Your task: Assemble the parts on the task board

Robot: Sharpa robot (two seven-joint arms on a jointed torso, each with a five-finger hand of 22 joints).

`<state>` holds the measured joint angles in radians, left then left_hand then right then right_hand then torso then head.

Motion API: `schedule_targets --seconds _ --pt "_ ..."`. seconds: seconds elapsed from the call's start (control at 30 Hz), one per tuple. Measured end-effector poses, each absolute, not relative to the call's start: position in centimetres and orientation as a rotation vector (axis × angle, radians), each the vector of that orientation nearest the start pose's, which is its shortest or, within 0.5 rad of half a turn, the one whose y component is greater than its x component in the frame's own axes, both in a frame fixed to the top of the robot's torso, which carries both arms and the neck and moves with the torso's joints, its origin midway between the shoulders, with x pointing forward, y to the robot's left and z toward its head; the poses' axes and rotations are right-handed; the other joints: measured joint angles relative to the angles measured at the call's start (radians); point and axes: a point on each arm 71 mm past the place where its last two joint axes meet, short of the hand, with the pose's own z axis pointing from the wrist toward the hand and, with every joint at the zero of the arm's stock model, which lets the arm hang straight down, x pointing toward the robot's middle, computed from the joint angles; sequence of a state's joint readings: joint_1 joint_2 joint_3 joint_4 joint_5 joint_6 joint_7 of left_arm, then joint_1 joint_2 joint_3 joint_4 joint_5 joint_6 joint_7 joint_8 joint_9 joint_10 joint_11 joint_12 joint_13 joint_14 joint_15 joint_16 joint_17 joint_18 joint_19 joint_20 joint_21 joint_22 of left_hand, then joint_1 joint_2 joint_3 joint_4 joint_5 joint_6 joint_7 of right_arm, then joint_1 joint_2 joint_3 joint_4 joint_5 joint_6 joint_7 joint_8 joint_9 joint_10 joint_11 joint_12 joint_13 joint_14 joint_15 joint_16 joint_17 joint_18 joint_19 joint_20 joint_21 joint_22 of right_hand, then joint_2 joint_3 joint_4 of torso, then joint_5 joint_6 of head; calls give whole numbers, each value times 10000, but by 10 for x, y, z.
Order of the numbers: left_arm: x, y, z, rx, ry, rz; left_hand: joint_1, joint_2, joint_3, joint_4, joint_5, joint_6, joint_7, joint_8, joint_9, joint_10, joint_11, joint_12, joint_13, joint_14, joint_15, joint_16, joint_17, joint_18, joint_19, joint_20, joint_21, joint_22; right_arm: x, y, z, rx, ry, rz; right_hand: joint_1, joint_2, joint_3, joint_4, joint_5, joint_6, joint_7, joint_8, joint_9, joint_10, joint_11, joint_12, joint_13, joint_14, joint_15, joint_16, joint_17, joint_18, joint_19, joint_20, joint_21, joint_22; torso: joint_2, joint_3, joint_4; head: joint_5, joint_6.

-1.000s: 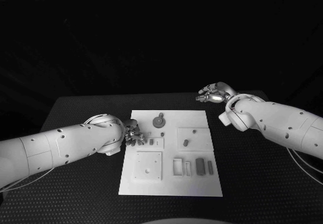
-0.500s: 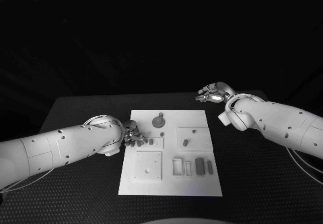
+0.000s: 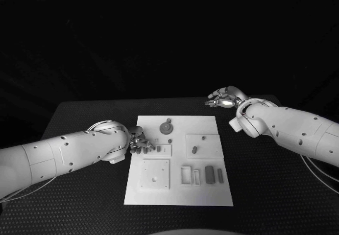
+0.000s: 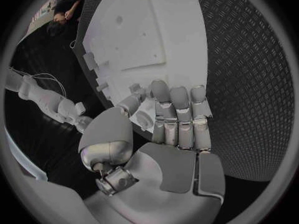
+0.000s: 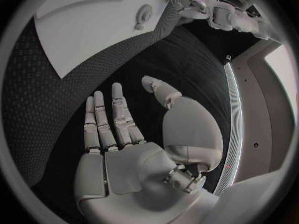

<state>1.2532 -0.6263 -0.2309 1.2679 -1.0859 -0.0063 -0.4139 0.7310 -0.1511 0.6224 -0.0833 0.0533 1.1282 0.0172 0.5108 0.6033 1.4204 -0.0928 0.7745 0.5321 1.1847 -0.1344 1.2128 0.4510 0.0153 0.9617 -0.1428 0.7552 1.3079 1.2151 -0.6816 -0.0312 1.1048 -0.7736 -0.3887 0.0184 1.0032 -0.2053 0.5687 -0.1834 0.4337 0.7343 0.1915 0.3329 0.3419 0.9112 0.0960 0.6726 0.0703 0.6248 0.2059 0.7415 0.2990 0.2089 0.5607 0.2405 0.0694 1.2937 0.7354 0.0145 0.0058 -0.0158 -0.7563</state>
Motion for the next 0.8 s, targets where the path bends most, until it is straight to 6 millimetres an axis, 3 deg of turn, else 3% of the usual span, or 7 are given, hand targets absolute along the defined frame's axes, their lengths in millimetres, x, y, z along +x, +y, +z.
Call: schedule_targets --seconds 0.23,0.27,0.3,0.4,0.6,0.8 --pt "509 189 -268 -1342 22603 -3488 -78 -443 79 413 0 0 2 44 40 0 0 0 28 0 0 0 20 5 17 -16 3 -1 562 -258 -199 6008 16139 7646 0 0 0 0 0 -3 3 0 0 -1 1 0 0 0 0 0 0 0 0 0 0 0 -2 0 -5 -16 9" --pt "509 189 -268 -1342 22603 -3491 -126 -432 -154 345 0 -3 -1 33 59 0 0 29 42 -1 -1 33 36 6 15 -15 3 -1 562 -258 -199 6009 16138 7644 0 0 0 0 0 -3 3 0 0 -1 2 0 0 0 0 0 0 0 0 0 0 0 -2 0 -5 -19 12" --pt "509 189 -268 -1343 22602 -3495 -227 -280 -639 159 0 -30 -15 33 100 0 0 43 67 -37 -36 68 54 5 -3 4 29 -2 562 -259 -199 6010 16138 7641 0 0 0 0 0 -3 3 0 0 -1 2 0 0 0 0 0 0 0 0 0 0 0 -1 0 -6 -25 14" --pt "509 190 -268 -1365 22599 -3510 -283 -226 -936 102 0 -61 -44 32 121 0 0 43 73 -37 -36 69 56 6 -42 43 54 -2 562 -259 -199 6011 16136 7638 0 0 0 0 0 -4 4 0 1 -2 2 0 0 0 0 0 1 1 0 0 0 0 0 0 -10 -36 17" --pt "511 192 -267 -1821 22643 -3686 -554 -496 -1059 383 0 -157 6 -9 123 -61 61 35 67 -100 -87 37 47 14 -63 54 -2 -2 562 -258 -199 6010 16137 7640 0 0 0 0 0 -15 16 0 0 -2 2 0 0 0 0 0 2 1 0 0 0 0 2 1 -16 -57 24" --pt "515 200 -266 -2676 22512 -3944 -764 -706 -1015 823 0 -482 147 -237 86 -299 188 -270 -71 -364 41 -210 -71 95 -306 51 -203 -3 562 -258 -199 6010 16137 7641 0 0 0 0 0 -18 18 0 1 -2 2 0 0 1 0 0 2 0 0 0 0 0 2 12 -11 -81 35"
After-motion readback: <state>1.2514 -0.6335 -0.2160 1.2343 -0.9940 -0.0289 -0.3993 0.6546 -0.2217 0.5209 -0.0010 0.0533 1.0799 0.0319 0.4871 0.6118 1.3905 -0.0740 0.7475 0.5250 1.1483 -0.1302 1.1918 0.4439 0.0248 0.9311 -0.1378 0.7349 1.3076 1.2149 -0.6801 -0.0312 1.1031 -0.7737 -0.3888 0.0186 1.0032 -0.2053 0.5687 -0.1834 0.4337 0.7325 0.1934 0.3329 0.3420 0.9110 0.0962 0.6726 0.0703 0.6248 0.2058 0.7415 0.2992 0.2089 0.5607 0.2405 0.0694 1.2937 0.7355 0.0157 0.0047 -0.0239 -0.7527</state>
